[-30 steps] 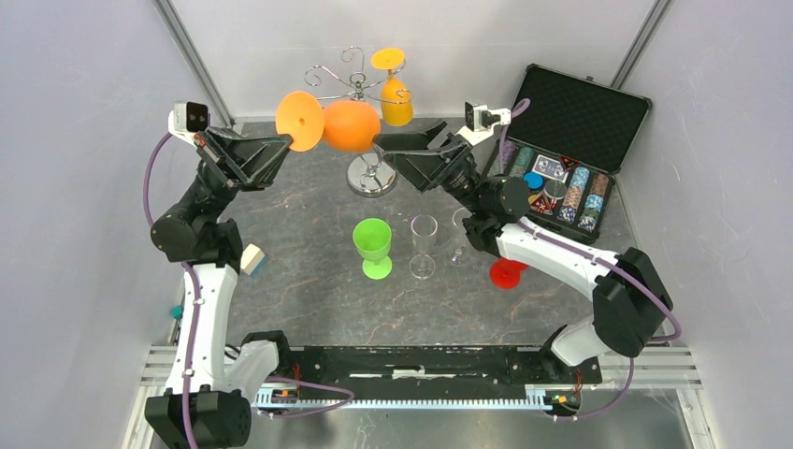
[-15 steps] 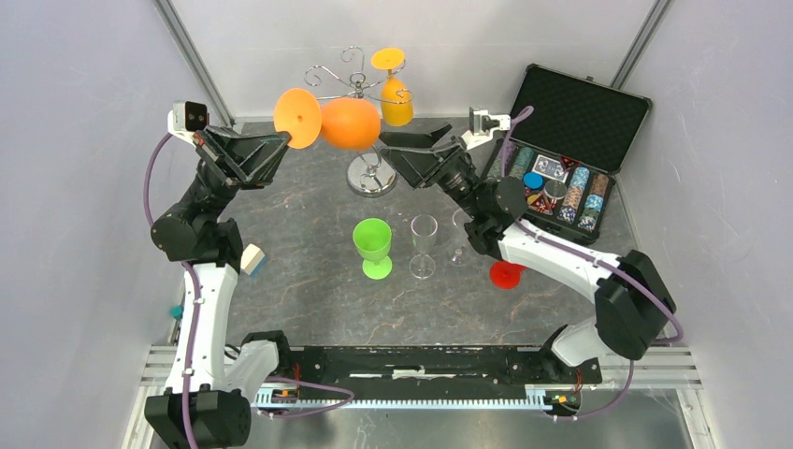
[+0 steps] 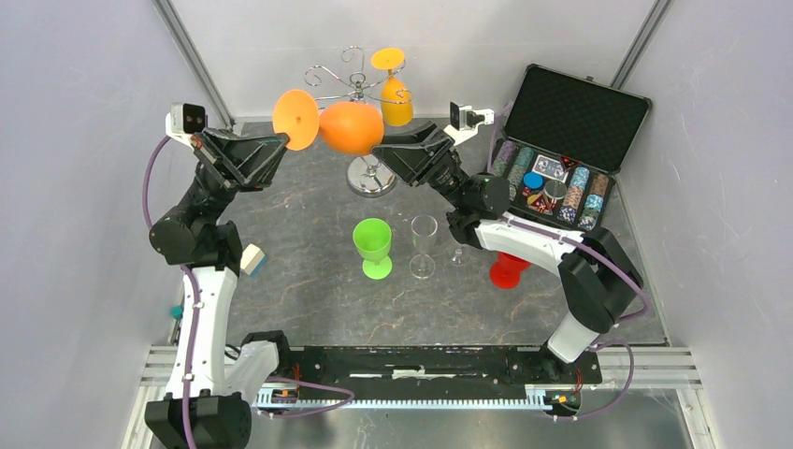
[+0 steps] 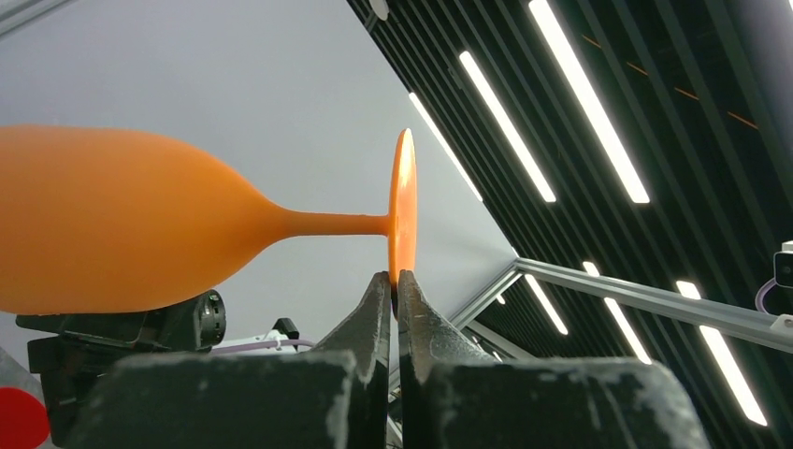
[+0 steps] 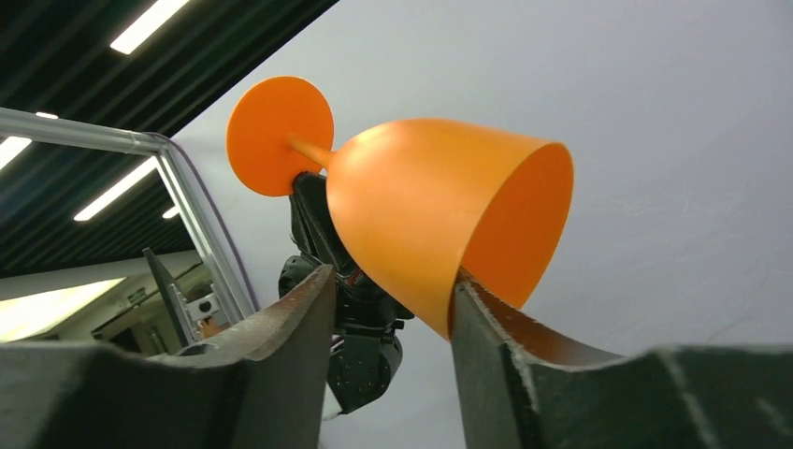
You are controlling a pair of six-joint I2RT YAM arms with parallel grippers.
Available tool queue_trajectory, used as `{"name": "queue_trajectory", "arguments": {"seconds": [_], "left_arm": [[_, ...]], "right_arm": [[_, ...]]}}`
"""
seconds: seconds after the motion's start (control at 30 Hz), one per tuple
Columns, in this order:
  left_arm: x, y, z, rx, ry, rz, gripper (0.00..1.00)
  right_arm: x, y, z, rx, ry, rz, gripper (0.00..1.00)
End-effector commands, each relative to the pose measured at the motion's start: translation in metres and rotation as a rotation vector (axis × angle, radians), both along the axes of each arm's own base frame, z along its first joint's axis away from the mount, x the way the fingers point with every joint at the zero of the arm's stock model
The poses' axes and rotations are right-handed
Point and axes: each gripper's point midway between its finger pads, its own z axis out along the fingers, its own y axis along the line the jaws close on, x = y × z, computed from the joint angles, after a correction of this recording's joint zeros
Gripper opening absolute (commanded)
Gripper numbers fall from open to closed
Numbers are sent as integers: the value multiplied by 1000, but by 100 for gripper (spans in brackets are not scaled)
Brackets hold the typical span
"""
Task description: Take the wine glass off the wine glass rack
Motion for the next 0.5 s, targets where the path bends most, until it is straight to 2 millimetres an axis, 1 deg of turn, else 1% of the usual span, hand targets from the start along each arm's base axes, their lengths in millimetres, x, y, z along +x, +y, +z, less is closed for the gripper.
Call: {"name": "queue_trajectory", "arguments": {"seconds": [0.0,0.03,0.07,0.17,0.2,0.3,0.4,0.47], "left_arm": [[-13,5,13,-140,165,-155,2],[-12,5,12,-137,170,-150,4],[-11,5,11,-135,172,-146,8],[-8,4,8,-120,174,-127,25],[-6,4,7,-113,175,-114,30],[2,3,0,-81,191,-68,43],[12,2,-12,-41,205,-12,56],[20,2,-21,-14,228,23,58]], "right_arm": [[-72,-51,59,268,-334,73,44],[-73,-51,60,267,-339,72,38],[-74,-51,60,264,-346,70,30],[-73,-51,61,245,-341,44,5],[-71,-50,59,235,-335,29,0],[-68,-53,57,208,-325,-33,0],[-59,-53,52,166,-296,-104,0],[-52,-51,46,128,-273,-147,0]]}}
